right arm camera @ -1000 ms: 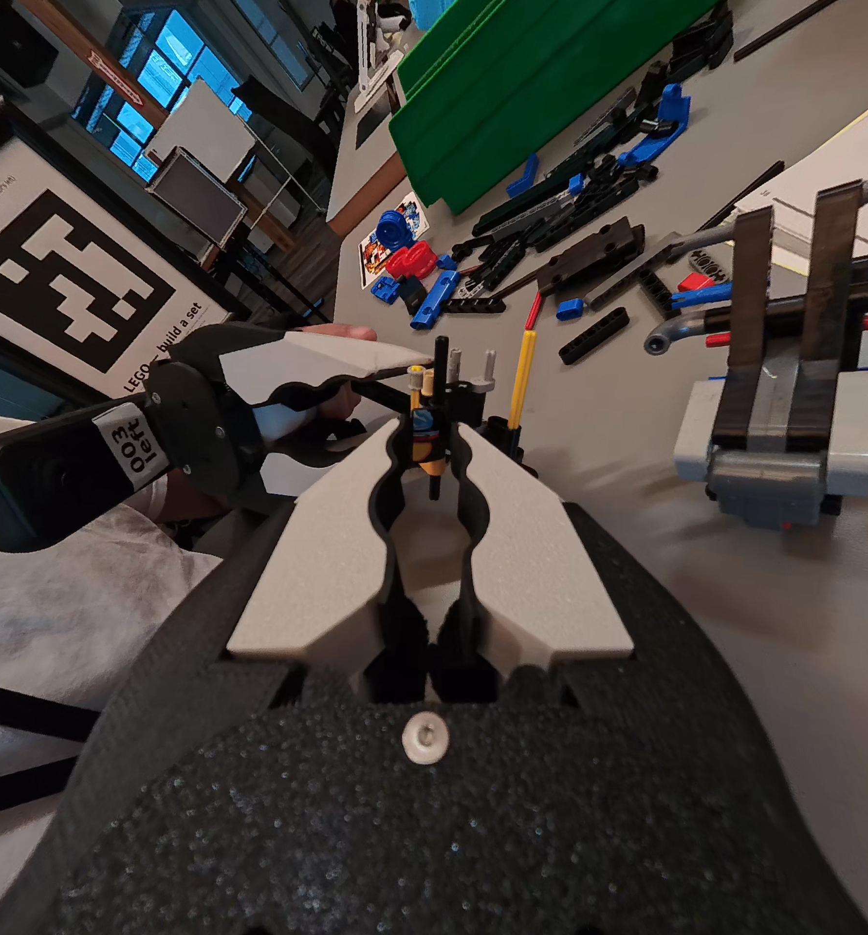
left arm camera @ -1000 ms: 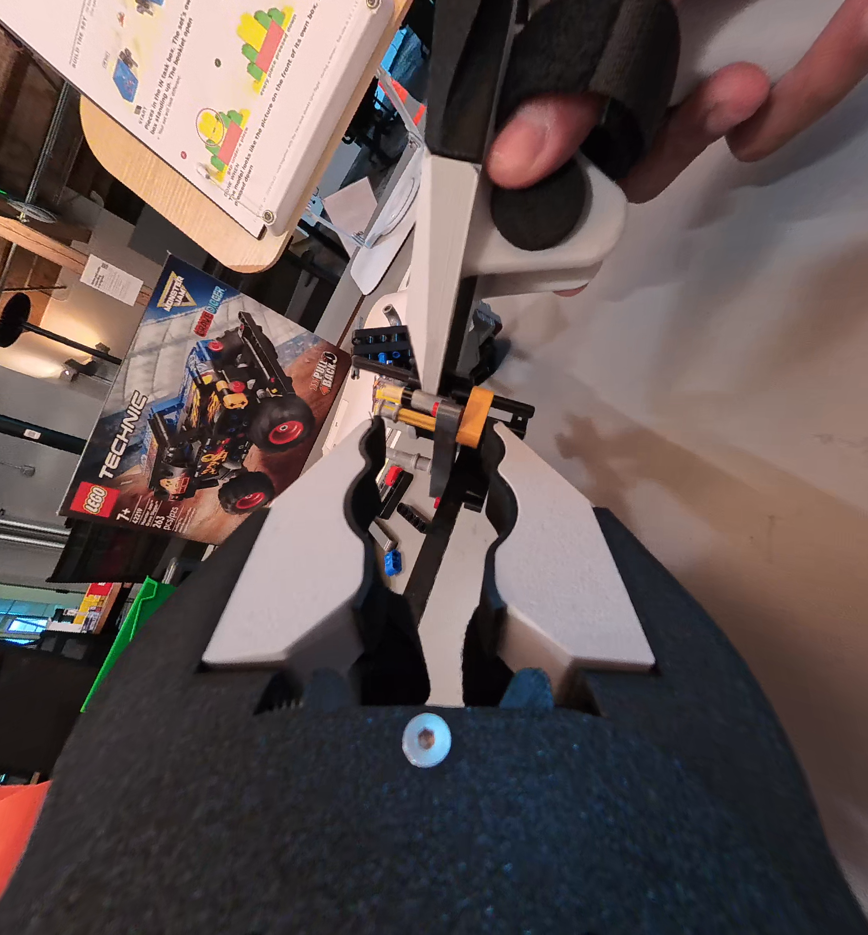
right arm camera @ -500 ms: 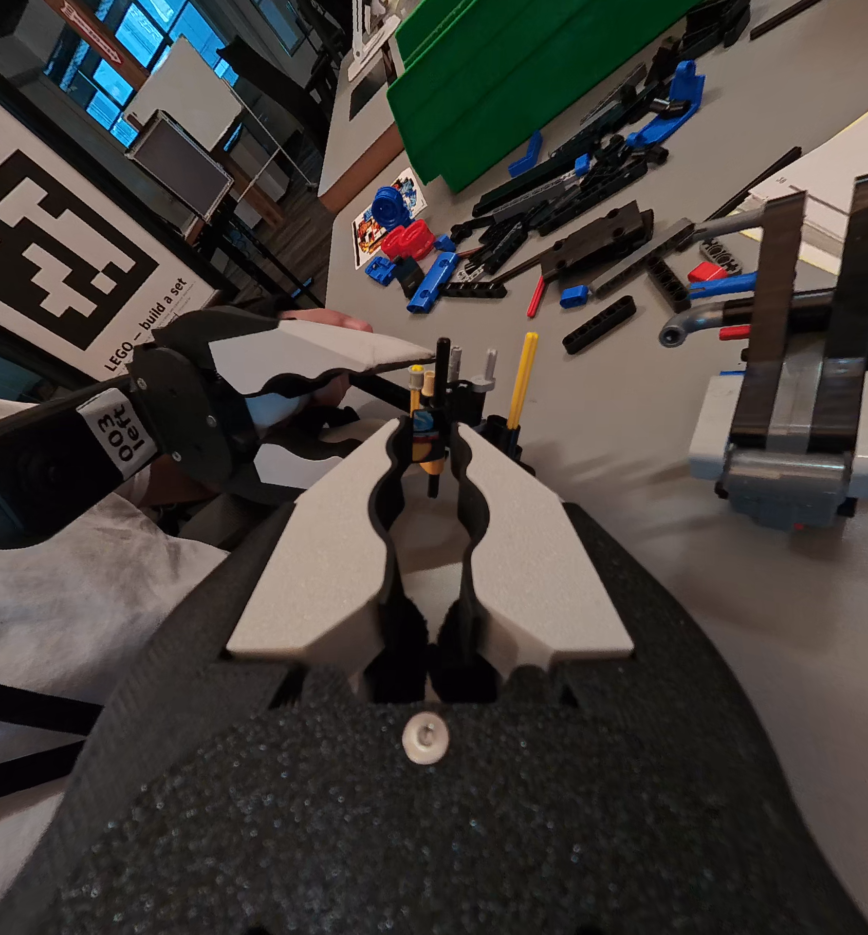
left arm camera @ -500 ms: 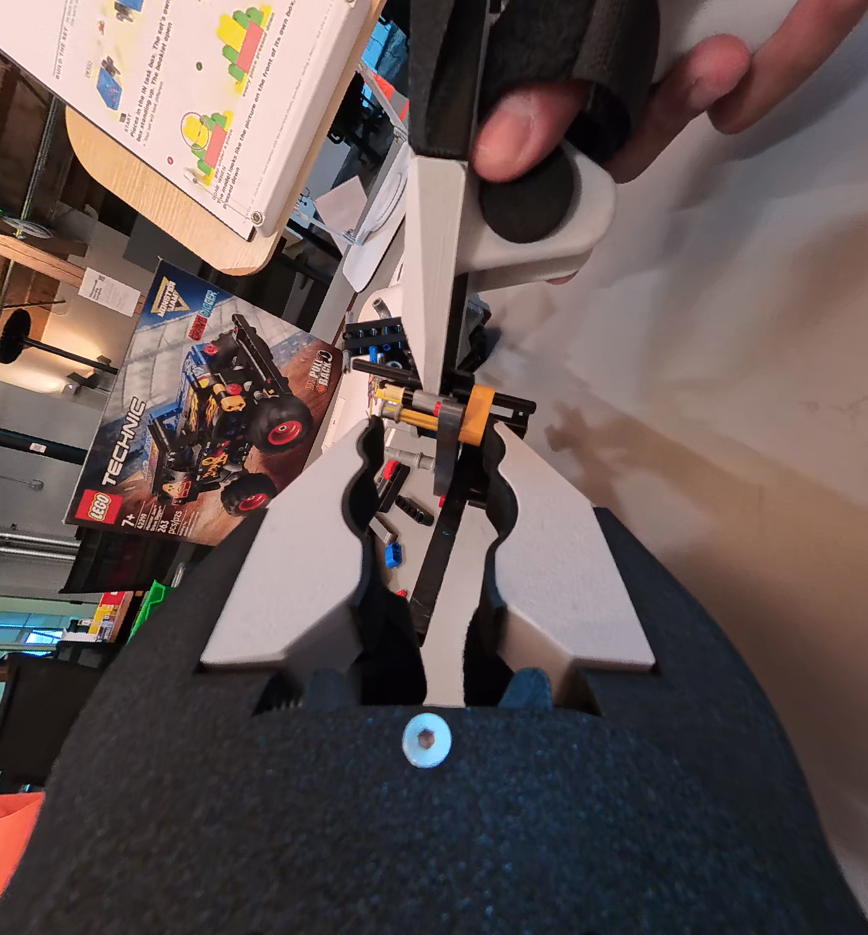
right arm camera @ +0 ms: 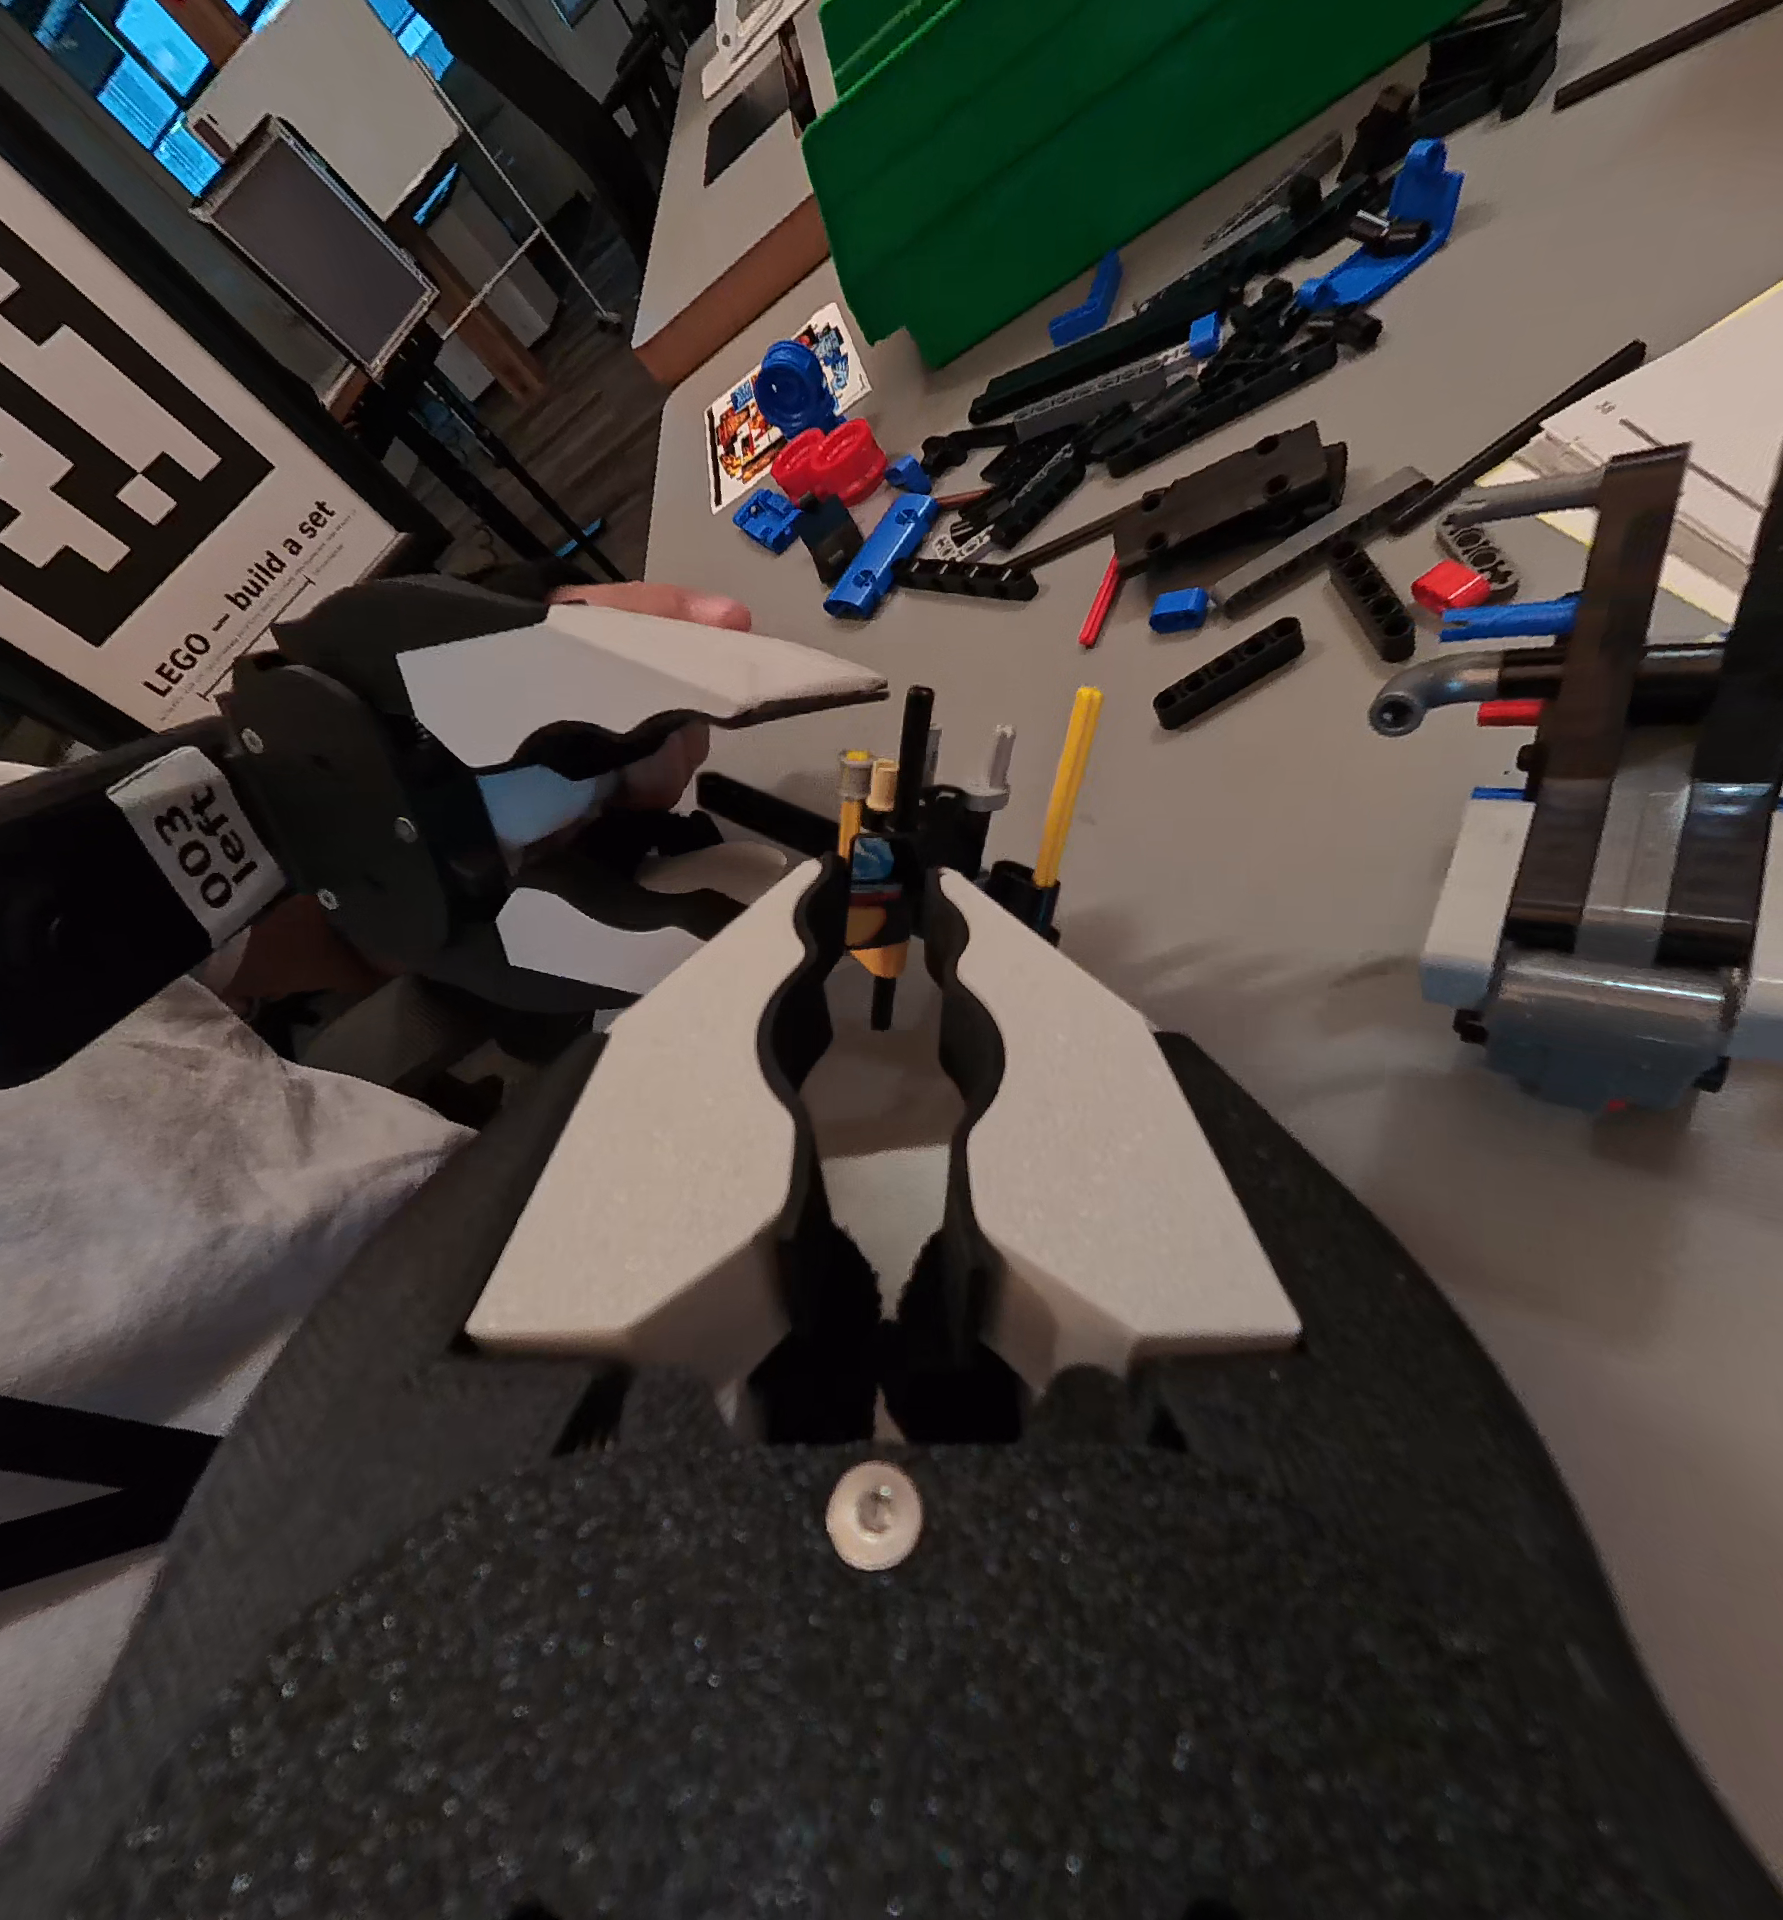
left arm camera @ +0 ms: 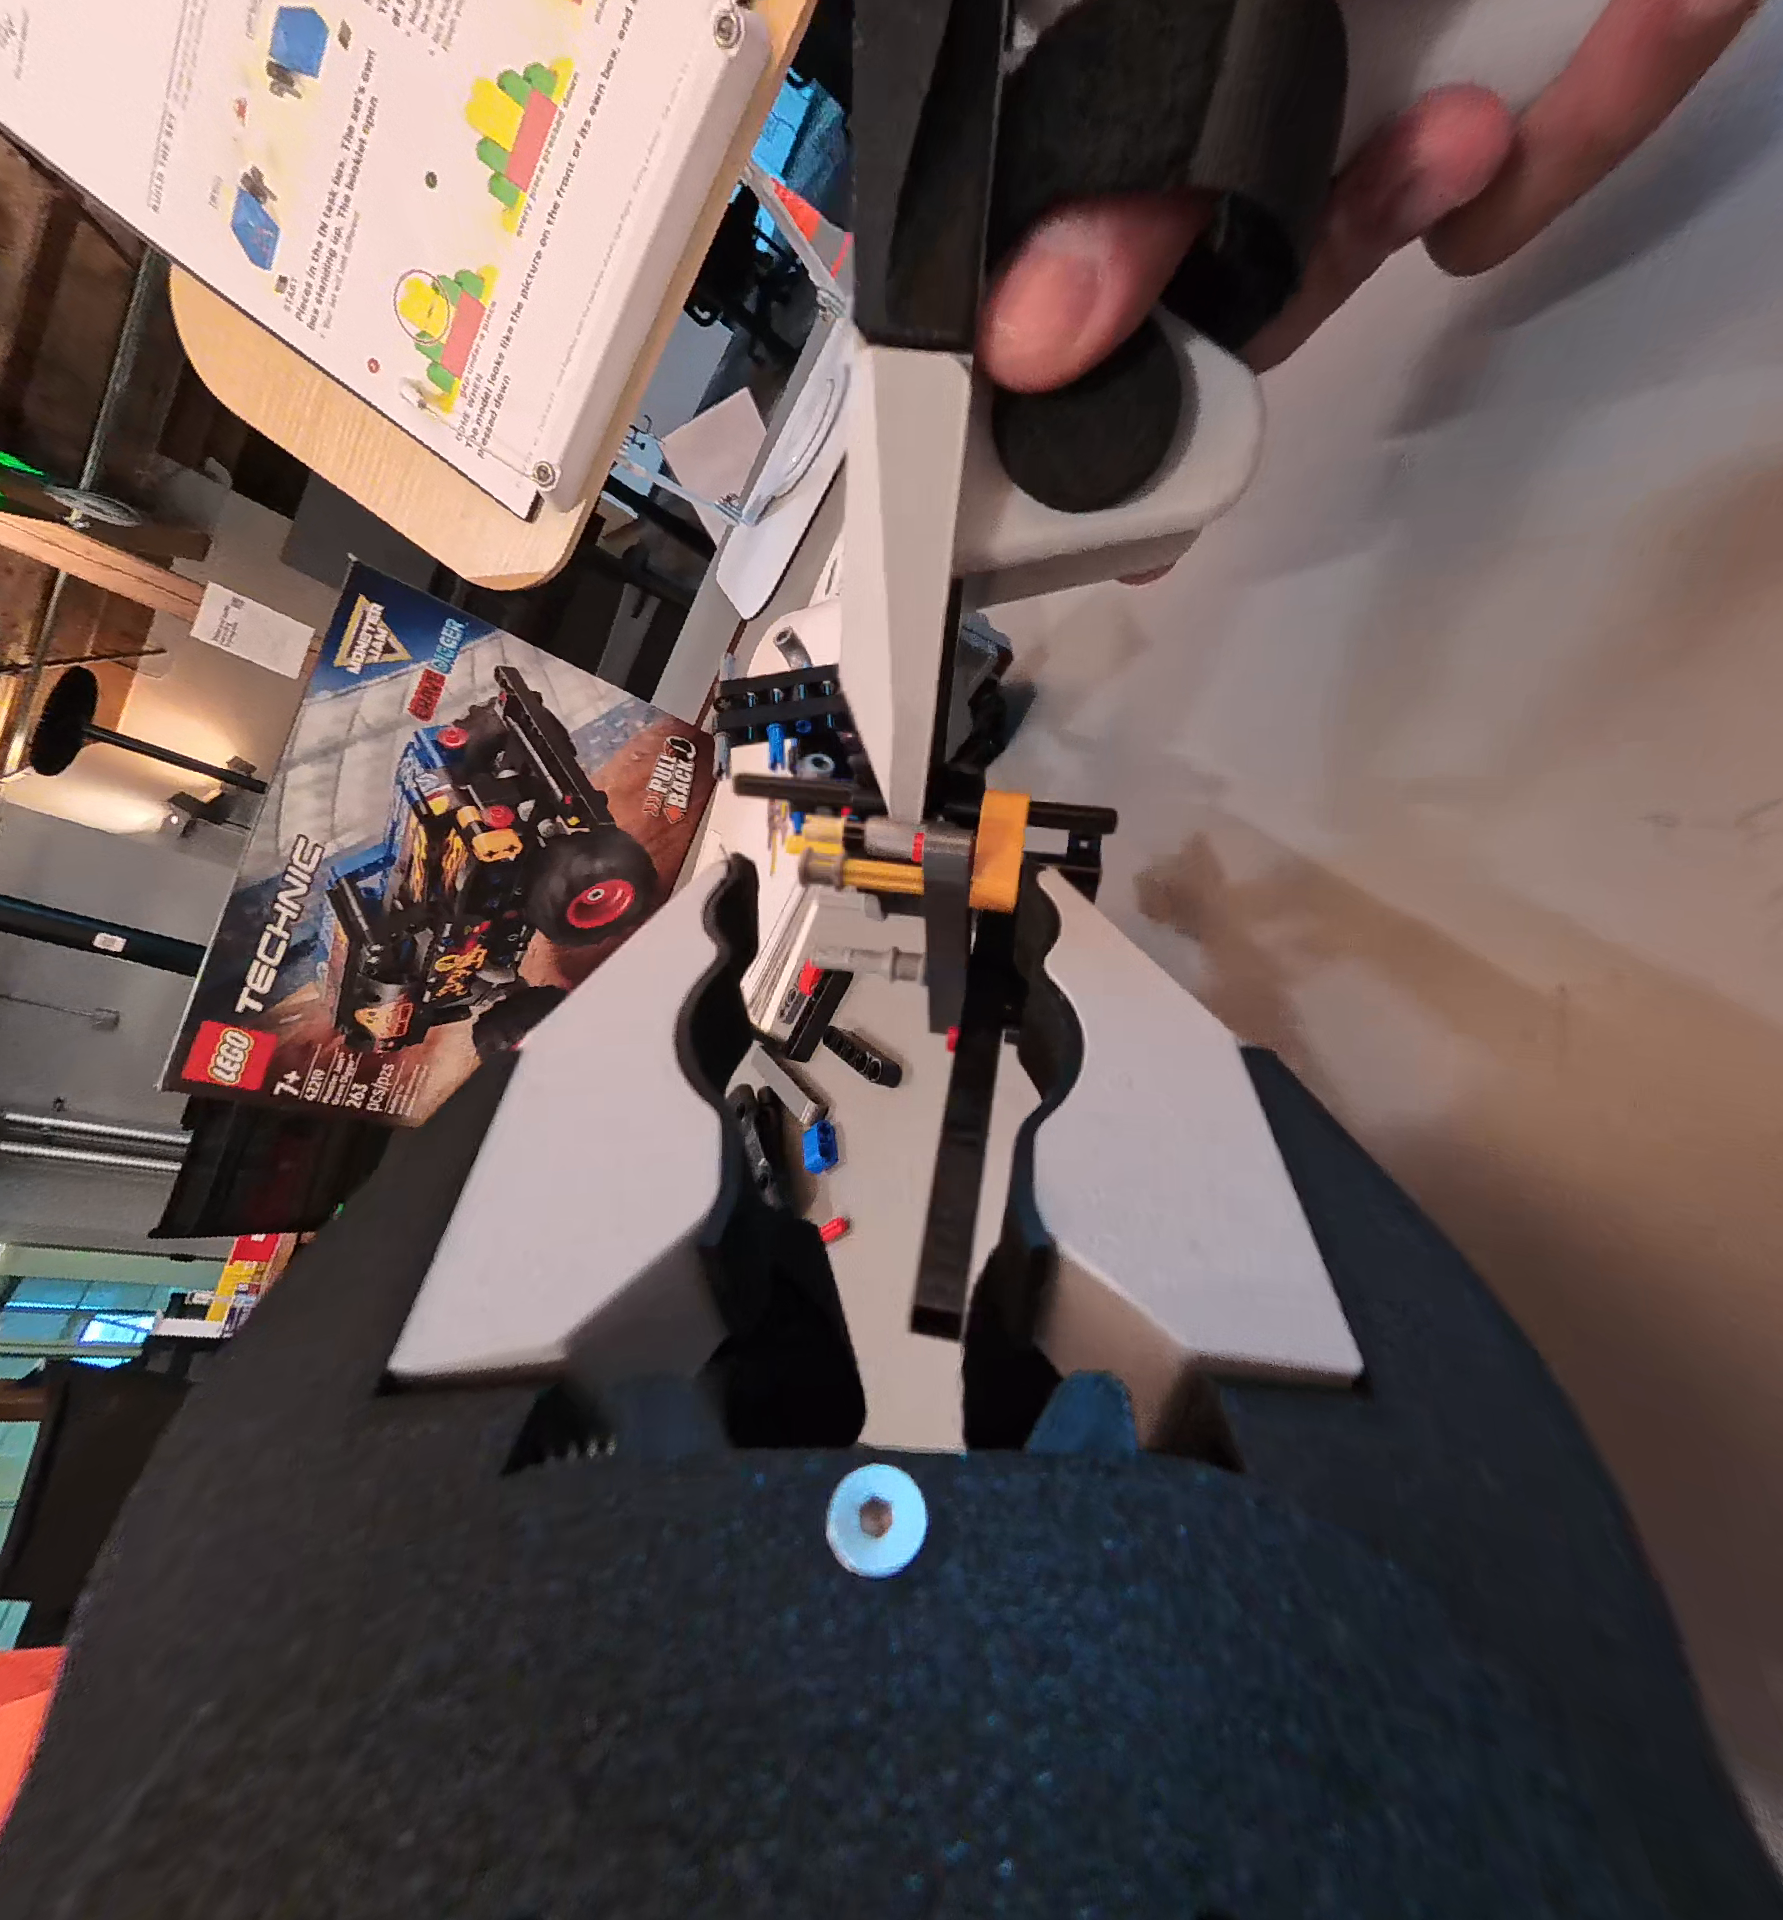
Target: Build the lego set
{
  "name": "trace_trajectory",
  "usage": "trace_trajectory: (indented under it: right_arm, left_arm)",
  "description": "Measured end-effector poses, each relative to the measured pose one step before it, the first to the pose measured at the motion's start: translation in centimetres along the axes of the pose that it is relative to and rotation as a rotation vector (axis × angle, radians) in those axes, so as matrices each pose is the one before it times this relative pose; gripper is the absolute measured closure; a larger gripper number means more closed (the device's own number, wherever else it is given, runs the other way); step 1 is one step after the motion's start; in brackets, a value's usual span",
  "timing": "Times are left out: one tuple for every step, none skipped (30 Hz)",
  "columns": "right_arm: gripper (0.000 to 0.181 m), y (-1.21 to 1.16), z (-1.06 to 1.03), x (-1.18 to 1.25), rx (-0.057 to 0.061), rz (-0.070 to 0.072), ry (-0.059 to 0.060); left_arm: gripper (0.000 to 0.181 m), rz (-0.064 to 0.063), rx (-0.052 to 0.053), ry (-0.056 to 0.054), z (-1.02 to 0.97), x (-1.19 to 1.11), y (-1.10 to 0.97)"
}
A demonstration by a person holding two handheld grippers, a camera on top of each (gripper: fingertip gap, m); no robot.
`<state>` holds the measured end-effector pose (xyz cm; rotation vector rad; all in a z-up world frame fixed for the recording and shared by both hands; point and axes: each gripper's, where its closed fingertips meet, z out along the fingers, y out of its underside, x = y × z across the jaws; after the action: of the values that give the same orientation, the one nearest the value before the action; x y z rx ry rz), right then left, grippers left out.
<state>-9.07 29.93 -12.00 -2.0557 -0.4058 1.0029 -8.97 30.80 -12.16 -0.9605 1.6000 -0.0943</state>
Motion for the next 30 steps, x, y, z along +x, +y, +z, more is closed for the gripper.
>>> trace_trajectory:
  right_arm:
    - [0.168,0.055,0.046,-0.052,-0.0041,-0.0009,-0.0005]
    - [0.168,0.042,0.032,-0.005,-0.0040,-0.0054,0.0042]
    - [0.168,0.019,0.009,0.005,-0.0018,-0.0086,0.0065]
    - [0.168,0.048,0.021,-0.048,-0.0037,-0.0073,0.0023]
    - [0.168,0.005,0.015,-0.072,-0.0011,-0.0030,-0.0008]
    - [0.168,-0.029,-0.007,-0.014,0.0018,-0.0012,0.0012]
    - [0.168,-0.025,-0.013,-0.010,0.0011,-0.0012,-0.0007]
    - [0.168,-0.050,-0.045,-0.041,0.0023,0.0020,-0.0045]
    - [0.168,-0.076,-0.064,-0.027,0.0046,0.0050,-0.0046]
    - [0.168,-0.074,-0.047,-0.029,0.0035,0.0038,-0.0040]
    - [0.168,-0.004,-0.026,-0.047,-0.0013,0.0015,-0.0045]
    - [0.168,0.002,0.005,-0.033,-0.0002,-0.0001,-0.0008]
    - [0.168,0.026,0.023,0.000,-0.0014,-0.0026,0.0026]
    - [0.168,0.049,0.027,0.024,-0.0030,-0.0044,0.0044]
    - [0.168,0.040,0.015,0.008,-0.0019,-0.0033,0.0020]
    - [0.168,0.011,0.016,-0.027,0.0003,0.0001,-0.0009]
    - [0.168,-0.007,0.021,-0.008,0.0012,0.0006,-0.0014]
    - [0.168,0.008,0.011,-0.013,0.0005,0.0002,-0.0016]
    - [0.168,-0.044,0.000,-0.034,0.0026,0.0015,-0.0035]
    - [0.168,-0.042,-0.001,-0.047,0.0025,0.0028,-0.0037]
    - [0.168,-0.030,-0.007,-0.030,0.0021,0.0022,-0.0036]
    - [0.168,-0.090,-0.036,-0.072,0.0055,0.0035,-0.0058]
    - [0.168,-0.041,-0.035,-0.054,0.0016,0.0025,-0.0041]
    - [0.168,-0.064,-0.028,-0.044,0.0035,-0.0009,-0.0022]
    - [0.168,-0.048,-0.016,-0.023,0.0021,0.0003,-0.0009]
    - [0.168,-0.069,-0.021,-0.039,0.0049,-0.0002,-0.0014]
    - [0.168,-0.049,-0.025,-0.018,0.0026,0.0005,-0.0016]
    - [0.168,-0.028,-0.018,-0.023,0.0013,0.0013,-0.0020]
    - [0.168,-0.030,-0.019,-0.014,0.0019,0.0001,-0.0015]
    - [0.168,-0.026,-0.016,-0.009,0.0026,-0.0001,-0.0011]
  left_arm:
    - [0.134,0.0044,-0.0010,0.0117,0.030,0.200,0.007]
    - [0.136,0.0032,-0.0025,0.0100,0.045,0.187,0.028]
    - [0.138,0.0003,-0.0040,0.0063,0.057,0.137,0.063]
    - [0.140,-0.0014,-0.0049,0.0051,0.062,0.091,0.091]
    - [0.139,-0.0039,-0.0013,-0.0009,0.033,-0.035,0.065]
    - [0.139,-0.0095,0.0005,0.0006,-0.005,-0.064,0.032]
    - [0.139,-0.0171,0.0034,0.0051,-0.011,-0.023,-0.020]
    - [0.139,-0.0219,0.0044,0.0063,-0.035,-0.032,-0.031]
    - [0.139,-0.0190,0.0040,0.0033,-0.037,-0.057,-0.027]
    - [0.140,-0.0082,0.0044,0.0043,-0.052,0.008,-0.032]
    - [0.141,0.0015,0.0037,-0.0012,-0.046,-0.009,-0.033]
    - [0.141,0.0063,-0.0011,-0.0046,-0.017,-0.017,0.009]
    - [0.142,0.0067,-0.0022,-0.0028,-0.001,0.021,0.025]
    - [0.142,0.0052,-0.0008,-0.0043,0.007,-0.017,0.040]
    - [0.142,0.0047,0.0018,-0.0058,-0.022,-0.065,0.017]
    - [0.142,-0.0007,0.0003,0.0011,-0.015,0.006,0.024]
    - [0.142,-0.0077,-0.0010,0.0039,-0.020,0.015,0.003]
    - [0.142,-0.0061,0.0012,0.0032,-0.033,0.007,0.004]
    - [0.142,-0.0045,0.0035,0.0001,-0.035,-0.034,-0.018]
    - [0.142,-0.0080,0.0022,0.0014,-0.033,-0.019,-0.022]
    - [0.143,-0.0086,0.0031,0.0000,-0.037,-0.029,-0.055]
    - [0.143,-0.0069,0.0051,-0.0017,-0.054,-0.044,-0.074]
    - [0.143,-0.0050,0.0027,-0.0004,-0.033,-0.044,-0.055]
    - [0.143,-0.0053,0.0016,-0.0011,-0.025,-0.036,-0.033]
    - [0.143,-0.0044,0.0008,-0.0018,-0.018,-0.045,-0.037]
    - [0.143,-0.0043,0.0017,-0.0035,-0.016,-0.048,-0.057]
    - [0.143,-0.0020,0.0013,-0.0029,-0.009,-0.035,-0.032]
    - [0.143,0.0002,0.0008,-0.0029,-0.006,-0.021,-0.029]
    - [0.143,-0.0005,-0.0004,-0.0026,-0.012,-0.025,-0.030]
    - [0.143,-0.0010,-0.0013,-0.0031,-0.007,-0.020,-0.016]
